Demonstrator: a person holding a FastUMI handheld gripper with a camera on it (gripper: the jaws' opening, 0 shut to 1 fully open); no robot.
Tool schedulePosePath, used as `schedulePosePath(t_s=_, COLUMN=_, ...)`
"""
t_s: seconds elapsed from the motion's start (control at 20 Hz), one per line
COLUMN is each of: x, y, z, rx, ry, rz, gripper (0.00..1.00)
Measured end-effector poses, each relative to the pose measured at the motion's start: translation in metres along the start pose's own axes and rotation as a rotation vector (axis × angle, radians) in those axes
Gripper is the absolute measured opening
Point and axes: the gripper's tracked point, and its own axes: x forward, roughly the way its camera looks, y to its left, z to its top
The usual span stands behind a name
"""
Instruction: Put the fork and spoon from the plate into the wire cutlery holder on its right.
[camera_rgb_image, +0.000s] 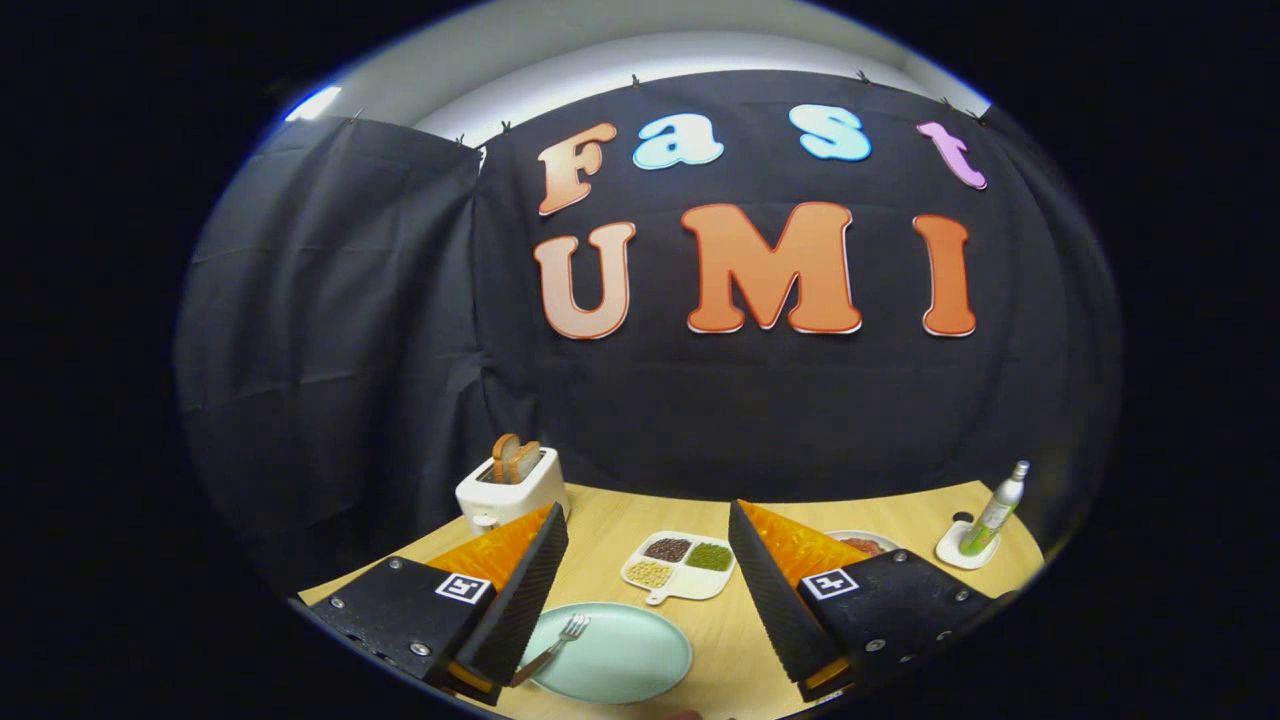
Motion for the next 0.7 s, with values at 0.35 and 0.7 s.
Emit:
schedulePosePath(t_s=0.35, x=0.033, y=0.054, z=-0.04, rx=0.023, ry=0.187, rz=0.075, gripper=0.97)
schedulePosePath(t_s=0.7, x=0.046, y=0.082, z=-0.132, rx=0.125, ry=0.586, rz=0.09, gripper=0.95)
